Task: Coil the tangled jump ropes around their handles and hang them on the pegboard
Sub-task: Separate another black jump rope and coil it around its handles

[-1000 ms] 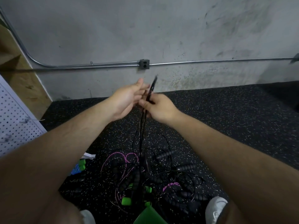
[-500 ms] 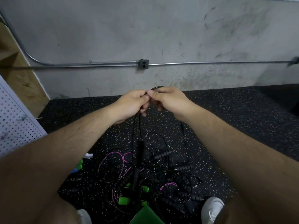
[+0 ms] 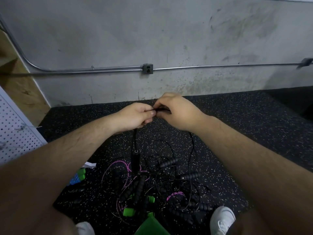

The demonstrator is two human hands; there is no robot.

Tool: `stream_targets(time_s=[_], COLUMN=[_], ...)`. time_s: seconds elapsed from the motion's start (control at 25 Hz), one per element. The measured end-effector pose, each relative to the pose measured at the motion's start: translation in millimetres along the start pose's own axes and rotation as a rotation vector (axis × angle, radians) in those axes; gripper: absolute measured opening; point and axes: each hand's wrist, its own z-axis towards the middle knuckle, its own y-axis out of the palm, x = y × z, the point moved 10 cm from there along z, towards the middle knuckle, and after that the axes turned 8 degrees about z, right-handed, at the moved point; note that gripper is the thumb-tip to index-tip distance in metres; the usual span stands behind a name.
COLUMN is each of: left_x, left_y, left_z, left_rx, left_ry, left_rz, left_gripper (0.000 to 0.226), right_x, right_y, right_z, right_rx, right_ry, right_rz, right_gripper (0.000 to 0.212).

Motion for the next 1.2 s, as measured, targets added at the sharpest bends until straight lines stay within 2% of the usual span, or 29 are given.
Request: stream_targets(time_s=[0.2, 0.28, 0.36, 0.4, 0.48, 0.56, 0.6, 0.64, 0.72, 0.76, 0.84, 0.96, 1.0, 1.04, 1.08, 1.16, 1.2], left_x=[-2, -14, -27, -30, -28, -20, -14, -11, -7, -7, -12, -27, -33, -35, -34, -24, -17], left_y=[-3, -5, -11, -15, -15, -5, 0, 3, 6, 7, 5, -1, -2, -3, -3, 4, 10], left_z=[1, -1, -2, -1, 2, 6, 8, 9, 9, 8, 8, 4, 3, 2, 2, 3, 3], left_rx=[0.006, -0.012, -0.004, 0.014, 0.039, 0.025, 0.02, 0.017, -0.003, -0.015, -0.021, -0.036, -0.039, -0.036, -0.025, -0.021, -0.029], left_ry=[0.04, 0.02, -0.018, -0.029, -0.02, 0.007, 0.026, 0.046, 0.062, 0.061, 0.048, 0.01, -0.007, -0.019, -0.026, -0.011, 0.003], left_rz=[0.04, 0.13, 0.149, 0.144, 0.181, 0.237, 0.249, 0.244, 0.224, 0.215, 0.192, 0.178, 0.176, 0.177, 0.18, 0.19, 0.18], left_gripper=[0.027, 0.027, 0.029, 0.03, 0.031, 0.03, 0.03, 0.029, 0.028, 0.027, 0.027, 0.027, 0.028, 0.029, 0.029, 0.03, 0.03], right_x=[-3, 15, 48, 64, 73, 51, 33, 16, -2, -3, 1, 33, 48, 60, 63, 47, 30], right_y=[-21, -54, -90, -96, -77, -33, -17, -4, 7, 6, -16, -97, -113, -116, -104, -54, -27], right_z=[-4, -10, -28, -35, -36, -27, -22, -17, -8, -5, -1, -18, -27, -32, -33, -25, -21], right_rx=[0.156, 0.328, 0.491, 0.485, 0.277, 0.027, -0.049, -0.091, -0.099, -0.078, 0.063, 0.508, 0.569, 0.533, 0.42, 0.126, -0.006], right_ry=[0.001, 0.127, 0.345, 0.447, 0.533, 0.419, 0.323, 0.225, 0.121, 0.113, 0.157, 0.341, 0.416, 0.476, 0.49, 0.387, 0.296], right_rz=[0.032, 0.058, 0.081, 0.044, -0.077, -0.013, 0.059, 0.098, 0.061, 0.018, -0.031, -0.002, -0.039, -0.109, -0.153, -0.06, 0.021], right_gripper=[0.008, 0.008, 0.014, 0.019, 0.042, 0.061, 0.055, 0.04, 0.015, 0.014, 0.017, 0.025, 0.026, 0.029, 0.04, 0.063, 0.062])
